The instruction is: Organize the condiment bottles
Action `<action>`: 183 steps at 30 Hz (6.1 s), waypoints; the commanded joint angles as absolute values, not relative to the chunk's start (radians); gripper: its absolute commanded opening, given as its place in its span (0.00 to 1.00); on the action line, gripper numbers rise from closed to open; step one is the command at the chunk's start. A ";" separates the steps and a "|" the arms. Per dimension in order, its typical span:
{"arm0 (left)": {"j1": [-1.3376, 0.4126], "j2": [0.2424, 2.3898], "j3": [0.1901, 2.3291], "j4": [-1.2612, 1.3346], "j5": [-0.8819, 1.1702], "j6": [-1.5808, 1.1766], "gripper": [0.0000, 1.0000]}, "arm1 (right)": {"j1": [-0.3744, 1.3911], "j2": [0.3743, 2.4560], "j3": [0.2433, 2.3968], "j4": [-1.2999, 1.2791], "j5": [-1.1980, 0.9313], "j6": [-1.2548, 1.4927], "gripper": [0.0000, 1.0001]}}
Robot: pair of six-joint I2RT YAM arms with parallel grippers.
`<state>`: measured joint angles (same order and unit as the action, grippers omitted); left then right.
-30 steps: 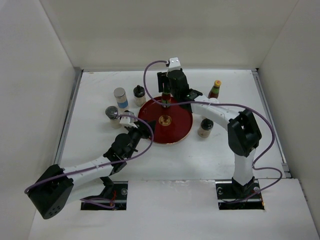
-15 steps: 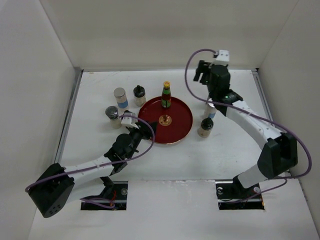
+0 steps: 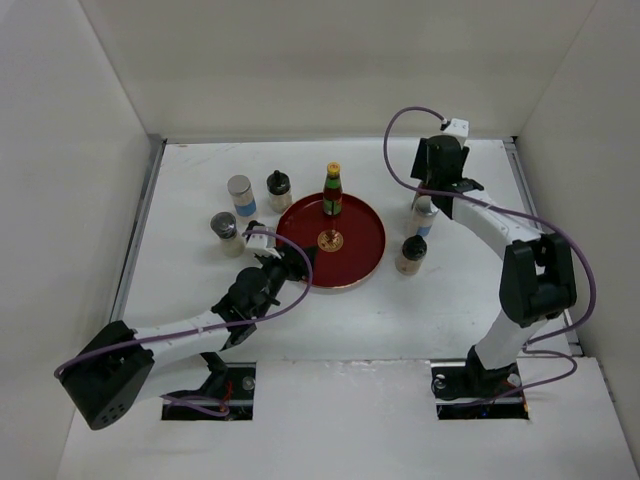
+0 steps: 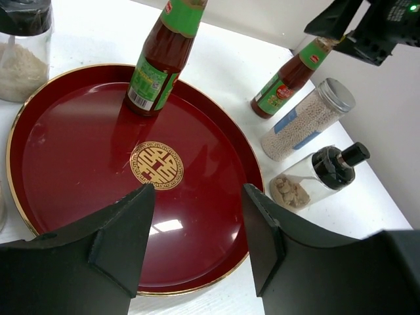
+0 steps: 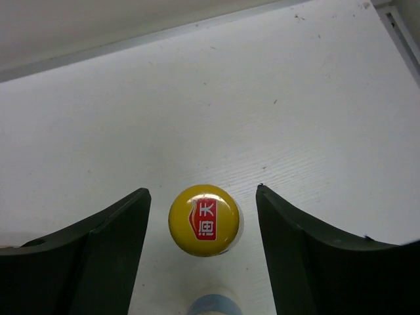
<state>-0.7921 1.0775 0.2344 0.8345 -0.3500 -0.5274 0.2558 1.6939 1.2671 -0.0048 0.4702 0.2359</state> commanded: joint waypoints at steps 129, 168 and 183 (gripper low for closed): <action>-0.769 1.109 0.255 0.919 -0.344 -0.555 0.59 | 0.785 1.580 1.081 0.296 0.466 0.305 0.54; -0.763 1.100 0.247 0.933 -0.333 -0.555 0.59 | 0.611 1.265 0.695 0.003 0.577 0.440 0.89; -0.754 1.132 0.261 0.940 -0.331 -0.552 0.59 | 0.680 1.195 0.798 0.112 0.592 0.348 0.55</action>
